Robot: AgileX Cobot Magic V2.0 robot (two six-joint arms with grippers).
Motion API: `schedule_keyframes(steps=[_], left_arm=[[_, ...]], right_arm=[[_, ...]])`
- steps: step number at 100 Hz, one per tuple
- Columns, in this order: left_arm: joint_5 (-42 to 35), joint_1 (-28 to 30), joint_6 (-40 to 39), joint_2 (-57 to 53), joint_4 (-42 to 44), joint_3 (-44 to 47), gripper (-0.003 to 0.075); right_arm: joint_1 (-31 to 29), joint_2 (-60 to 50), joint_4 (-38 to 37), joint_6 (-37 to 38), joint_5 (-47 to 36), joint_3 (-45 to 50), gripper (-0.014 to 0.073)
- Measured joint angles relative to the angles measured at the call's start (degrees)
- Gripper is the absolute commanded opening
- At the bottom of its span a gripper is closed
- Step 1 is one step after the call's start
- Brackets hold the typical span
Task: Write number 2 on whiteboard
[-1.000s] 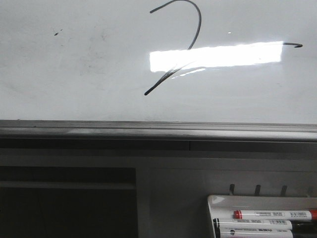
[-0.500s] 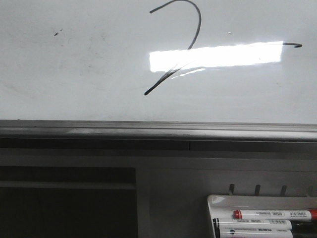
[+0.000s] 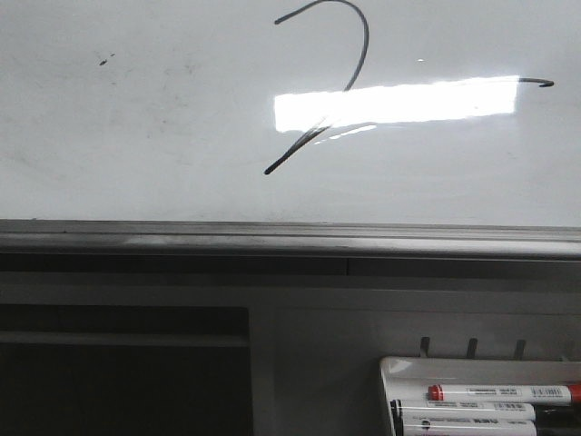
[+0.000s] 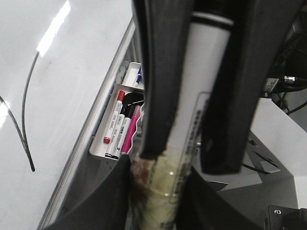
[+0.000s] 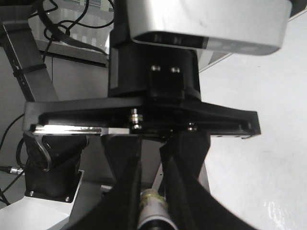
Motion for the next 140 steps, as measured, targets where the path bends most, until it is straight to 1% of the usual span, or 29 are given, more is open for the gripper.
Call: schedule_keyframes(steps=[4,8,22,27,34,49,63,68,73,75,77,80,81,85,88,94,98,102,111,118,121,125,129,130,132,133,137,139,140], left_arm=[[0.0,0.0,-0.2,0.0,0.1,0.0,0.0259],[0.0,0.0,-0.2,0.0,0.2,0.0,0.0276],[-0.1,0.0,-0.4,0.0,0.8,0.0,0.0253],[0.0,0.0,-0.4,0.0,0.8,0.0,0.0228],[0.2,0.0,-0.5,0.0,1.2,0.0,0.0171],[0.6,0.0,-0.5,0.0,1.6,-0.1,-0.0023],[0.5,0.0,-0.5,0.0,1.7,-0.1,-0.002],[0.2,0.0,-0.5,0.0,1.8,-0.1,-0.002],[-0.2,0.0,-0.5,0.0,1.9,-0.1,-0.002],[-0.5,0.0,-0.5,0.0,2.1,-0.1,-0.002],[-0.9,0.0,-0.5,0.0,2.3,-0.1,-0.002],[-1.5,0.0,-0.5,0.0,2.4,-0.1,-0.002],[-1.6,0.0,-0.6,0.0,2.5,-0.1,-0.002],[-3.1,0.0,-0.6,0.0,2.7,0.1,-0.002],[-4.3,0.0,-0.9,0.0,2.7,0.3,-0.002],[-8.2,0.0,-1.8,0.0,2.8,1.6,-0.002],[-11.9,0.0,-3.0,0.0,2.5,2.8,-0.002],[-15.5,0.0,-4.2,0.0,2.1,4.6,-0.002],[-26.9,0.0,-6.0,0.4,-1.7,9.6,-0.002],[-36.5,0.0,-6.5,1.8,-7.7,13.4,-0.002],[-40.6,0.0,-6.5,2.5,-10.1,14.6,-0.002],[-44.0,0.0,-6.5,4.1,-13.0,15.8,-0.002],[-47.1,0.0,-6.5,5.9,-14.8,16.3,-0.002],[-47.5,0.0,-6.6,6.2,-15.1,16.3,-0.002],[-48.8,0.0,-6.6,7.3,-15.7,16.3,-0.002],[-49.5,0.0,-6.6,8.0,-16.2,16.3,-0.002],[-51.0,0.0,-6.6,9.8,-17.2,16.3,-0.002],[-51.9,0.0,-6.6,10.9,-17.8,16.3,-0.002],[-52.3,0.0,-6.6,11.6,-18.2,16.3,-0.002]], right_arm=[[0.0,0.0,0.0,0.0,0.0,0.0,-0.0078],[0.0,0.0,0.0,0.0,0.0,0.0,-0.0078],[0.0,0.0,-0.2,0.0,0.3,0.0,-0.0078],[0.0,0.0,-0.3,0.0,0.3,0.0,-0.0078],[0.0,0.0,-0.4,0.0,0.3,0.0,-0.0078],[0.0,0.0,-0.5,0.0,0.1,0.0,-0.0078],[0.0,0.0,-0.5,0.6,-0.5,0.0,-0.0067],[0.0,0.0,-0.5,1.1,-1.2,0.0,-0.0014],[0.0,0.0,-0.5,1.8,-1.9,0.0,0.0085],[0.0,0.0,-0.5,1.9,-2.2,0.0,0.0139],[0.0,0.0,-0.6,2.1,-2.7,0.0,0.022],[0.0,0.0,-0.7,2.4,-3.6,0.0,0.0282],[0.0,0.0,-0.8,2.4,-4.3,0.0,0.0323],[0.0,-0.1,-0.9,3.3,-6.1,0.0,0.0435],[-0.1,-0.2,-1.3,4.1,-8.3,0.0,0.0495],[-1.0,-1.0,-1.7,6.7,-11.7,0.0,0.0585],[-2.0,-2.0,-1.8,8.0,-13.8,0.0,0.0603],[-3.7,-3.1,-1.8,9.3,-15.2,0.0,0.0596],[-8.2,-6.8,-1.8,12.0,-16.4,0.9,0.0559],[-12.0,-10.2,-1.8,13.8,-16.6,2.5,0.0485],[-13.5,-11.9,-1.8,14.3,-16.5,3.3,0.0423],[-15.6,-13.5,-1.8,14.9,-16.2,4.9,0.0342],[-17.5,-15.5,-1.8,15.5,-15.7,6.8,0.0221],[-17.8,-15.8,-1.8,15.6,-15.5,7.2,0.0177],[-18.6,-16.7,-1.8,15.7,-15.4,8.2,0.0133],[-19.2,-17.3,-1.8,15.8,-15.2,8.5,0.0087],[-20.4,-18.8,-1.8,16.2,-14.7,10.7,-0.0042],[-21.0,-19.6,-1.9,16.4,-14.6,11.8,-0.0077],[-21.4,-20.1,-1.9,16.3,-14.4,12.2,-0.0075]])
